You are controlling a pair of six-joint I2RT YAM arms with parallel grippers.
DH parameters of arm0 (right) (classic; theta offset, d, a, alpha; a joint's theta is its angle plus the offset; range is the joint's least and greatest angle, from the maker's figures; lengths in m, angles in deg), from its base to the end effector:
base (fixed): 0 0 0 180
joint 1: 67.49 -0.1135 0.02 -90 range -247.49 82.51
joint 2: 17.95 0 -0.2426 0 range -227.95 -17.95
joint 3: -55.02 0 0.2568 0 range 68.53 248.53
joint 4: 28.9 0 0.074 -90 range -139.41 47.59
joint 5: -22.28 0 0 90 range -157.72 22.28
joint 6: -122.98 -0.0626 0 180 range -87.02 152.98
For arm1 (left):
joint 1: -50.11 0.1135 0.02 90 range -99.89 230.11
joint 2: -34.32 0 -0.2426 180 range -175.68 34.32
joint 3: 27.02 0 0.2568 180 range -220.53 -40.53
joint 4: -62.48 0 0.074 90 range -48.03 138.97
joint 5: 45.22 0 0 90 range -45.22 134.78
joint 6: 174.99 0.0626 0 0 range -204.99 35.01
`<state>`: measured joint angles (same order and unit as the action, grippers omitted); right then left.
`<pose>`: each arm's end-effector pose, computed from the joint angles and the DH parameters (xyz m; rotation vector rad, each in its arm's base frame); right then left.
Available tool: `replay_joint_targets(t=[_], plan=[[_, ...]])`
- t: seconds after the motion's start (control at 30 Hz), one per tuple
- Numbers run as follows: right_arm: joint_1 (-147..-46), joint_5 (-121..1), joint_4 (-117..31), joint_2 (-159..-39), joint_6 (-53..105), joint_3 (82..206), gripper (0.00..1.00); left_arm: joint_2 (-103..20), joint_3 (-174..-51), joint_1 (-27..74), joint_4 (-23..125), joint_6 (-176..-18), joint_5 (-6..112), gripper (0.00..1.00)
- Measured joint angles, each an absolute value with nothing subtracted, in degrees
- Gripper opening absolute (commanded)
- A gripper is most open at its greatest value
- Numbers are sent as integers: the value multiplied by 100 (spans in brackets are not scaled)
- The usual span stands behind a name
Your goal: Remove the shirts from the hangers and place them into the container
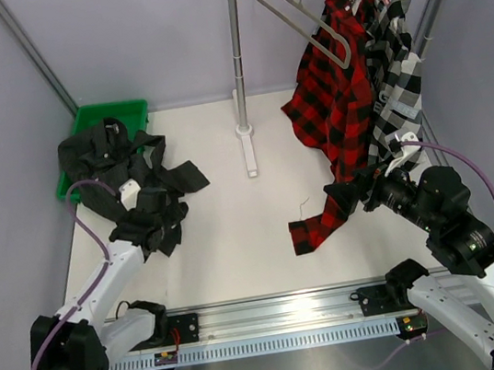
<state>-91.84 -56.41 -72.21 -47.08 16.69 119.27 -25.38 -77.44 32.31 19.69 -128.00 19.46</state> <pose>0.1335 0.0739 0.3600 -0.2734 1.7393 0.6907 0.2284 -0.0452 0.1785 -0.6922 2.2615 0.0467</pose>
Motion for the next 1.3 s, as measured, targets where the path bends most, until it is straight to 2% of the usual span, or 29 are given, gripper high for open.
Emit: replay_joint_targets(t=[0.3,0.43,0.53,0.57,0.67,0.7,0.8,1.1,1.3], plan=[[-9184,-5608,-7219,-4708,1666,11908,99,-3865,-7681,3333,2664,-13049,1817,99],[-9184,-5608,-7219,-4703,1666,11906,99,-4321,-7696,3580,2870,-13049,1817,91],[-9184,-5608,-7219,-4706,1666,11903,99,-4638,-7744,3709,2962,-13029,1834,76],[-9184,-5608,-7219,-4706,1666,11901,100,-4735,-7792,3742,2962,-13001,1810,64],[-9184,-5608,-7219,-4706,1666,11897,100,-4947,-7945,3838,3056,-12940,1821,39],[-9184,-5608,-7219,-4706,1666,11897,99,-5008,-7991,3869,3084,-12927,1819,23],[-9184,-5610,-7219,-4706,1666,11897,99,-5130,-8070,3950,3211,-12868,1834,0],[-9184,-5610,-7219,-4706,1666,11897,99,-4837,-8299,3983,2605,-12632,1865,0],[-9184,-5610,-7217,-4706,1666,11897,99,-4057,-9381,4011,1834,-12076,1679,0]])
